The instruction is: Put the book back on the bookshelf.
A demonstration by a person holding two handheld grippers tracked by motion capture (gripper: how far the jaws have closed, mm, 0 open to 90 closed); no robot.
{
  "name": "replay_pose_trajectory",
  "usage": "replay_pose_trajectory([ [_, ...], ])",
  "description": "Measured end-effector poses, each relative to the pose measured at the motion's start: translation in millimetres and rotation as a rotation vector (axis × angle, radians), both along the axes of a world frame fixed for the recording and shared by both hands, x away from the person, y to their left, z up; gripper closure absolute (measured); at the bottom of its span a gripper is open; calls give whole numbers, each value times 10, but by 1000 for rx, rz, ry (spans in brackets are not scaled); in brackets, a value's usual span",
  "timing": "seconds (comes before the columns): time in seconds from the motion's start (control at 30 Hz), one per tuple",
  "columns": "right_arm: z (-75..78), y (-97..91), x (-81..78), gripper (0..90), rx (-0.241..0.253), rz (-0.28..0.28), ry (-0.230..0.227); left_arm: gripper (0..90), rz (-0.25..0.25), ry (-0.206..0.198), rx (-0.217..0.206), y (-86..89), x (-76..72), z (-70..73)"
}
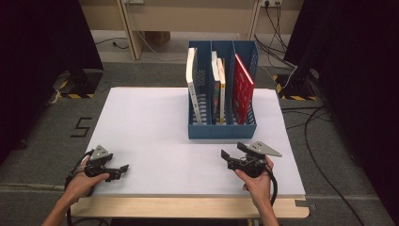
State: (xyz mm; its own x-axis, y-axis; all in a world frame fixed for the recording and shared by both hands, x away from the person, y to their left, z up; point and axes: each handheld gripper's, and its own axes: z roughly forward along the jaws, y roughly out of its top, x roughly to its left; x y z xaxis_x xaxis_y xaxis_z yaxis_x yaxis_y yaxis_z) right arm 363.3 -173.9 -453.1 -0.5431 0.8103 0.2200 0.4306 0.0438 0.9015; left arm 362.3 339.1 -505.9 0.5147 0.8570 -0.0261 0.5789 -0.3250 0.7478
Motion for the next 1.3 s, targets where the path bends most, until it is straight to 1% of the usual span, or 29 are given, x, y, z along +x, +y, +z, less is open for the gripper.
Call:
replay_pose_trajectory([
  [0.07, -18, 3, -20, 220, 9, 3, 7, 130, 0, 0, 0, 0, 0, 0],
  [0.2, -57, 3, -52, 203, 1, 7, 18, 130, 0, 0, 0, 0, 0, 0],
  [0.3, -75, 2, -73, 175, -16, 2, 28, 130, 0, 0, 0, 0, -1, 0],
  [0.33, -80, -3, -74, 174, -25, 5, 24, 130, 0, 0, 0, 0, 0, 0],
  [0.4, -92, -6, -82, 156, -26, 4, 39, 130, 0, 0, 0, 0, 0, 0],
  [0.43, -102, -7, -86, 157, -26, 5, 45, 130, 0, 0, 0, 0, 0, 0],
  [0.5, -120, -10, -92, 157, -46, -4, 59, 130, 1, 0, -1, 0, -1, 0],
  [0.57, -142, -17, -100, 157, -63, -12, 61, 130, 0, 0, 0, 0, 0, 0],
  [0.63, -160, -27, -114, 157, -62, -9, 77, 130, 1, -1, -1, 0, -1, -1],
  [0.8, -207, -52, -149, 157, -77, -5, 91, 130, 0, -1, -1, 0, 0, -1],
  [0.93, -248, -57, -185, 157, -102, -4, 110, 130, 1, 0, -1, 0, -1, -1],
  [1.03, -269, -56, -213, 157, -131, 8, 117, 130, 2, -1, -1, -1, -2, -2],
  [1.13, -280, -43, -244, 158, -163, 6, 120, 130, 0, -2, 0, 0, 0, -1],
  [1.17, -283, -41, -254, 158, -172, 12, 116, 130, 0, -2, 0, 0, -1, -1],
  [1.3, -292, -26, -313, 158, -188, 16, 125, 130, 1, -1, -1, -1, -2, -2],
])
